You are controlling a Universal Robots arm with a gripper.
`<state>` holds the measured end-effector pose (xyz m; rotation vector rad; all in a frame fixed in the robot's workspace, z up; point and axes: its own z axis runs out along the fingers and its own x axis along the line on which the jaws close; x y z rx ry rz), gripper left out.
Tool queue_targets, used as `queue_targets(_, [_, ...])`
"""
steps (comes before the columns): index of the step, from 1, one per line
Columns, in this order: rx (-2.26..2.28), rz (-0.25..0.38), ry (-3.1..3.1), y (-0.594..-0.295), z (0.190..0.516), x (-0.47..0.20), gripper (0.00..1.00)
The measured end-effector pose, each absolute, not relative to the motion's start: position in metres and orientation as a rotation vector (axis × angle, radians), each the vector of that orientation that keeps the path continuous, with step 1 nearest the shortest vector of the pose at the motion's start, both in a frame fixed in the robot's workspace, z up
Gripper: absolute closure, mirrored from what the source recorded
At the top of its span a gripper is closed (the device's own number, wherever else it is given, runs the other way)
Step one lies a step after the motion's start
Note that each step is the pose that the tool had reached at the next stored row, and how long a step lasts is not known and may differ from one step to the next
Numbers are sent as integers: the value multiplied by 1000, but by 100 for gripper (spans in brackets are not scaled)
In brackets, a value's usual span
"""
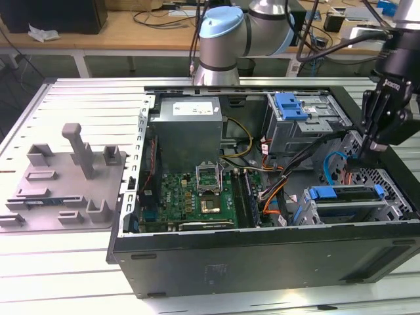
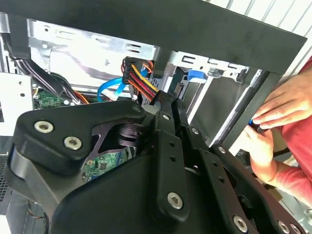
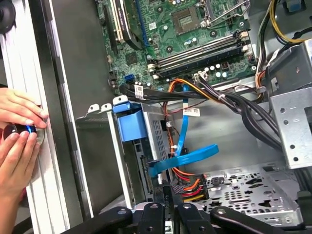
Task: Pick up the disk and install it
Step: 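Insert the first disk wire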
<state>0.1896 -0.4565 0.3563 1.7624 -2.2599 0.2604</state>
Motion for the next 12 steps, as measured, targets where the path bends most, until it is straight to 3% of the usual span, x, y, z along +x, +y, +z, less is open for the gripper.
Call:
queue_targets(7, [1811, 172, -2312, -478, 356, 185, 83])
queue_targets(12, [1843, 159, -2302, -485, 356, 182, 83])
